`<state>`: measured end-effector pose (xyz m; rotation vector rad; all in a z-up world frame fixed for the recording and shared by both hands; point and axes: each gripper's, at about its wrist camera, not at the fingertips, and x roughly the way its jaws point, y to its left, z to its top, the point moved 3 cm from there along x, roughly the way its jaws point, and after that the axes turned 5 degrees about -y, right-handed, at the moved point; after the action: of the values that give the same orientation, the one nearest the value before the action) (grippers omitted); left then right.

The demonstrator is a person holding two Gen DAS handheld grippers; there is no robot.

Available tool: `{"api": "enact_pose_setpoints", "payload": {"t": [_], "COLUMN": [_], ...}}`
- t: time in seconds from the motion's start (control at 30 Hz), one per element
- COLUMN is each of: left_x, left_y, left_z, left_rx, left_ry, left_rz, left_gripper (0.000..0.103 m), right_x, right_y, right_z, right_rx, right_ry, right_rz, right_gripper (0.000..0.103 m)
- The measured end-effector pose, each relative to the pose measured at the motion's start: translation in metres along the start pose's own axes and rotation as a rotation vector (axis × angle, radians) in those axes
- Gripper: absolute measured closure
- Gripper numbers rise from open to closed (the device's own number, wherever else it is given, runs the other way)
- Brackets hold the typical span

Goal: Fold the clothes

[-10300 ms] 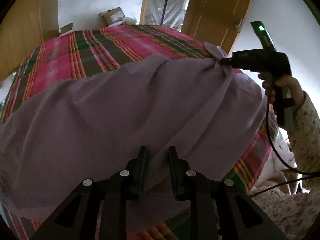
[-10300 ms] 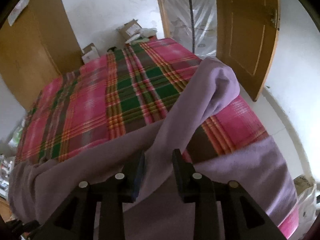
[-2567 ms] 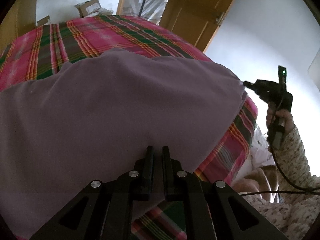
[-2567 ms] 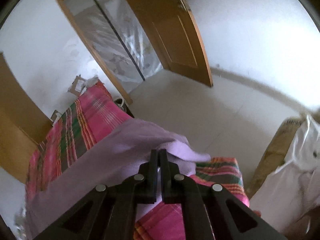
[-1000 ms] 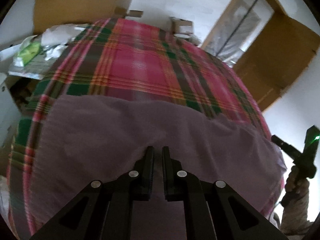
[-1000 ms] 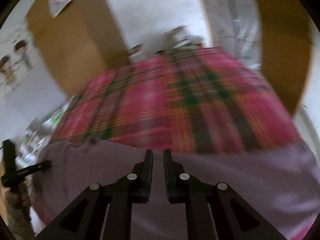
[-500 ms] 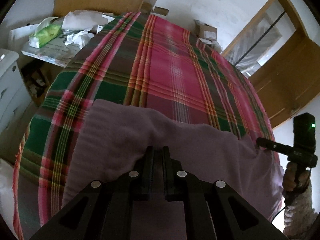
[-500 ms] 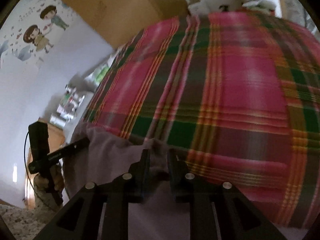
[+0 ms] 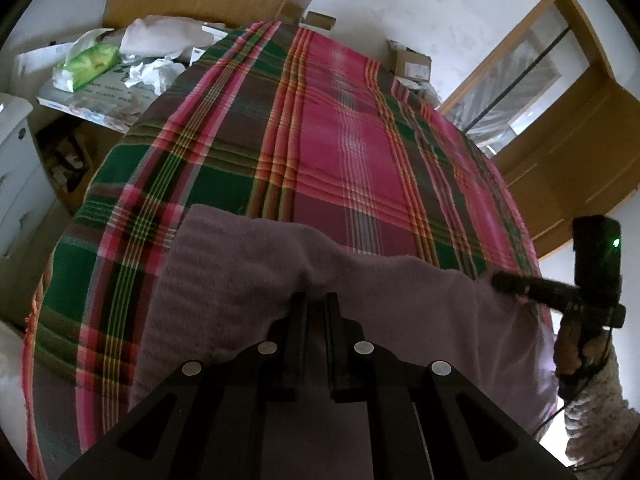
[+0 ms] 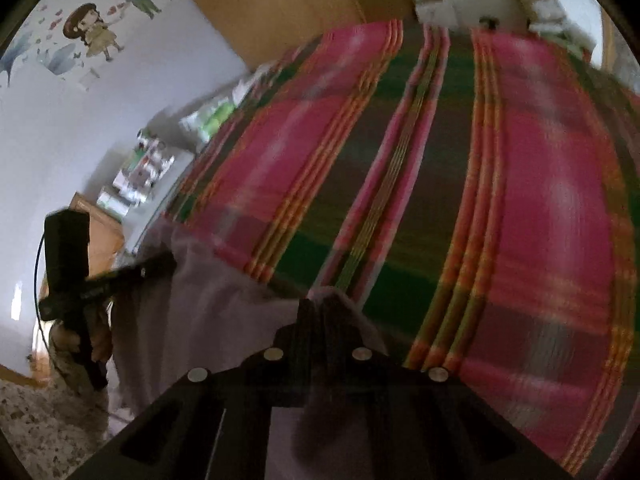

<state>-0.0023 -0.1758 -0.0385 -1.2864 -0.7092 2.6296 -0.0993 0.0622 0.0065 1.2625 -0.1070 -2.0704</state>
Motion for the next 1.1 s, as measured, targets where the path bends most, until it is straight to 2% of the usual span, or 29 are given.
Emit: {"api": "enact_pose_setpoints", "payload": {"t": [0.07,0.23,0.4,0.5,0.57,0.67,0.73,0.83,0.97,1.0,1.1], "left_x": [0.000,0.000,0.000,-0.001,-0.006,-0.013,-0.017,-0.019,-0.003,0.002,0.018], "left_y": [0.001,0.001,0.000,-0.002,-0.005,-0.011,-0.017,-0.034,-0.069,-0.078,-0.107], "left_z": [0.000,-0.001,-0.001,0.000,0.002,0.004,0.006,0.010,0.013,0.014,0.012], "left_rx": [-0.005,-0.013,-0.018,-0.011,-0.003,0.008,0.017,0.050,0.136,0.154,0.209], "left_ry": [-0.002,-0.005,-0.004,-0.005,-0.026,-0.057,-0.077,-0.088,-0.045,-0.031,0.012], "left_rz": [-0.004,-0.010,-0.010,0.004,0.012,0.024,0.012,-0.019,-0.064,-0.077,-0.101], "left_gripper": [0.095,0.095,0.095,0.095,0.095,0.095,0.095,0.095,0.095,0.095,0.095], "right_x": [-0.004,0.020,0.021,-0.006,-0.028,-0.061,-0.068,-0.075,-0.072,-0.072,-0.070], "right_y": [-0.001,-0.005,-0.014,-0.022,-0.029,-0.045,-0.051,-0.061,-0.068,-0.068,-0.063], "right_z": [0.008,0.013,0.009,0.011,0.008,-0.010,-0.027,-0.054,-0.071,-0.073,-0.075], "right_rx": [-0.007,-0.046,0.000,0.011,0.017,0.021,0.006,-0.019,-0.005,-0.004,-0.030], "right_ry": [-0.028,0.008,0.030,-0.023,-0.065,-0.102,-0.083,-0.048,-0.020,-0.022,-0.038], "right_rz": [-0.016,-0.099,-0.061,-0.063,-0.081,-0.113,-0.149,-0.201,-0.192,-0.187,-0.167], "right_gripper": [0.098,0.099,0.096,0.095,0.091,0.081,0.075,0.073,0.073,0.074,0.103]}}
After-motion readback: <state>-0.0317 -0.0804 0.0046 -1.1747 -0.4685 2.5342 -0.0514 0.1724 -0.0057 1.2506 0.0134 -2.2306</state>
